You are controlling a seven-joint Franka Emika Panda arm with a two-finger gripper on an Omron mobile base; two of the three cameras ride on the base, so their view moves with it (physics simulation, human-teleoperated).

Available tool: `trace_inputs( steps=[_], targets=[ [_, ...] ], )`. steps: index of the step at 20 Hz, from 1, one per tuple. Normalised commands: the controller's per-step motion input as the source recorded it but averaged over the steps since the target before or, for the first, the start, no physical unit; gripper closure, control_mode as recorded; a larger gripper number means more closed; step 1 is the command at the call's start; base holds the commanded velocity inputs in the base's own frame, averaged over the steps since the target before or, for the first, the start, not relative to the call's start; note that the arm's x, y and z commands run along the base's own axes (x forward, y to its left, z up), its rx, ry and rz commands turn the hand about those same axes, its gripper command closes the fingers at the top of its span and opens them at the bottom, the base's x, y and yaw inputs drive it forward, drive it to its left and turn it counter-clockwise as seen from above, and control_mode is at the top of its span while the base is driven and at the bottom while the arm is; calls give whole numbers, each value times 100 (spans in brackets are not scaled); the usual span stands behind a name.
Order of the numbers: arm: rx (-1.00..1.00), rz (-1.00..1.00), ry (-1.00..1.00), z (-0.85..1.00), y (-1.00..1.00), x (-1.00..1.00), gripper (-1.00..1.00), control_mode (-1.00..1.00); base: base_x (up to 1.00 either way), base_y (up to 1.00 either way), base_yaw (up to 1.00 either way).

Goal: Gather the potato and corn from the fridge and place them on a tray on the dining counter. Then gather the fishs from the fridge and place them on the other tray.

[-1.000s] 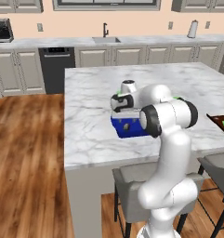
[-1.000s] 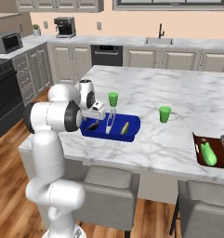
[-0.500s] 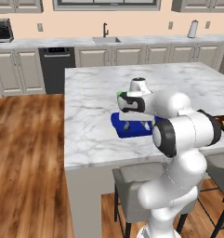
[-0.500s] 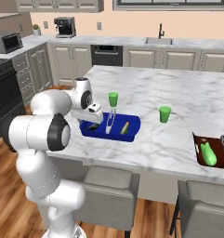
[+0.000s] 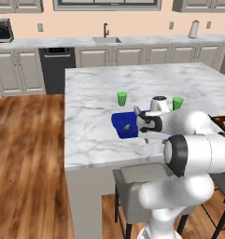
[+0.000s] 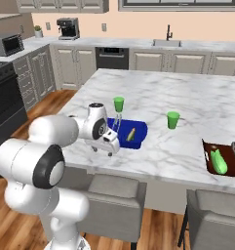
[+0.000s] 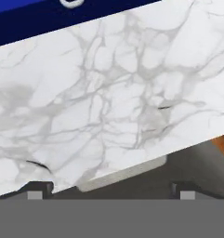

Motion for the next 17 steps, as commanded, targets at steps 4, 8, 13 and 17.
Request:
trace_inputs(
  steps=[4, 8, 13, 17],
  targets=[
    [-5, 3, 4, -51, -59, -22, -100, -100, 0, 0, 0],
    [0, 13, -29, 29, 51, -100, -100, -100, 0, 0, 0],
    [-4, 1, -7, 51, 62, -60, -100, -100, 0, 0, 0],
    [-2, -11, 0, 26, 58, -14, -100, -100, 0, 0, 0]
  ],
)
